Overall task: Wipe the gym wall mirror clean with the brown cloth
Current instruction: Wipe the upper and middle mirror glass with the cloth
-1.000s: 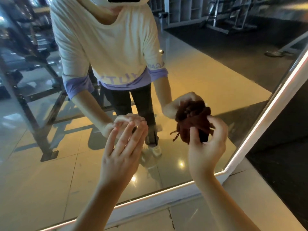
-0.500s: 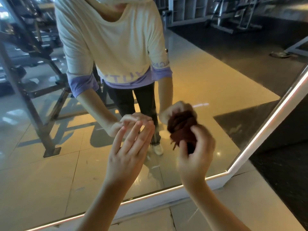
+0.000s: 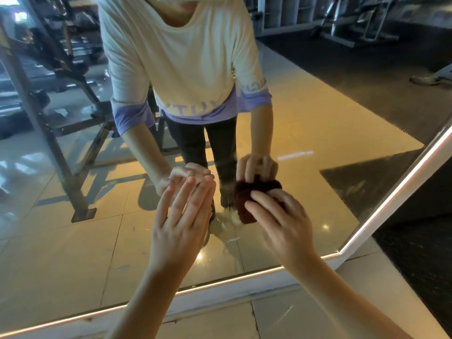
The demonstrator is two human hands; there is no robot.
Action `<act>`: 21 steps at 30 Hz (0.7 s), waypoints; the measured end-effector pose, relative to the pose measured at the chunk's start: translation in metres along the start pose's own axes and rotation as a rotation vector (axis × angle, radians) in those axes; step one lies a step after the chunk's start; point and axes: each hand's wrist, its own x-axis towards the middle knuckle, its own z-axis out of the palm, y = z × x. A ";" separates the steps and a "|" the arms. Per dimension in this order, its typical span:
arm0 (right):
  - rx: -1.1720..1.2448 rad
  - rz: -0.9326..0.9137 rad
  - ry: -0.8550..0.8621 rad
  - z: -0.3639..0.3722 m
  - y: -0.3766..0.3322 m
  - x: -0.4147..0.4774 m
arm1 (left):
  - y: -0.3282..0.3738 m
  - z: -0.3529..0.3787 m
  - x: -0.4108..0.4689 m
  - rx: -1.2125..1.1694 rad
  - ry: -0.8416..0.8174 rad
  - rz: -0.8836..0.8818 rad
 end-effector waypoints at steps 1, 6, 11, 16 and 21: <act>-0.003 0.048 0.061 -0.003 0.003 0.009 | 0.000 0.000 -0.001 0.004 -0.002 -0.008; 0.027 0.128 0.202 0.001 -0.008 0.038 | 0.001 0.001 -0.003 0.026 0.001 -0.029; -0.063 -0.235 -0.069 -0.005 0.008 0.015 | 0.000 -0.001 -0.003 0.027 -0.003 -0.022; -0.052 0.109 0.201 0.003 -0.011 0.033 | -0.003 0.001 -0.006 0.021 0.006 -0.026; -0.110 -0.071 0.010 0.002 -0.006 0.008 | -0.006 0.003 -0.012 0.018 0.001 -0.045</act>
